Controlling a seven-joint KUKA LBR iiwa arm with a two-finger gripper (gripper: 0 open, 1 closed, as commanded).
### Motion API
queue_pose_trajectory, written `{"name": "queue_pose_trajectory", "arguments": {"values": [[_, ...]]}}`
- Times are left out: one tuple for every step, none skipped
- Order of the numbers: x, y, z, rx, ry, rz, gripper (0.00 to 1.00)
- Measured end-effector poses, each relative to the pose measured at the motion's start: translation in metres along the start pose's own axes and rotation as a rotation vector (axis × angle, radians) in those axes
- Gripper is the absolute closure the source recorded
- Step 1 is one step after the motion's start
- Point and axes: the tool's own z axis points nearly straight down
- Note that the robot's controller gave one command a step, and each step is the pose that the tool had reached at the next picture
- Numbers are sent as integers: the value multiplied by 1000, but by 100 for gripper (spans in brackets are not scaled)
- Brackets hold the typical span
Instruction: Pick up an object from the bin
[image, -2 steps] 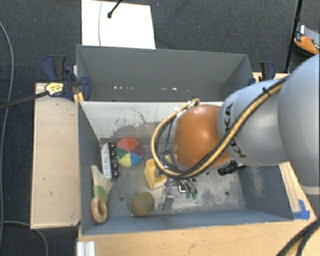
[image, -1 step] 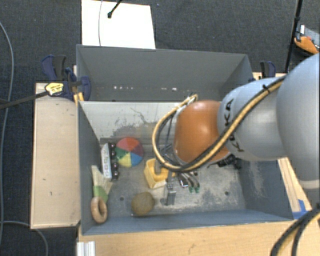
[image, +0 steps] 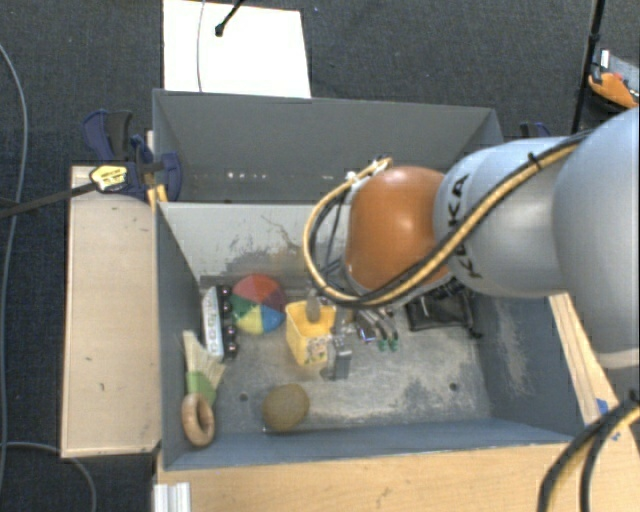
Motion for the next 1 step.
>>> {"name": "queue_pose_trajectory", "arguments": {"values": [[-7,-8,19,0,-6,-22,0]]}}
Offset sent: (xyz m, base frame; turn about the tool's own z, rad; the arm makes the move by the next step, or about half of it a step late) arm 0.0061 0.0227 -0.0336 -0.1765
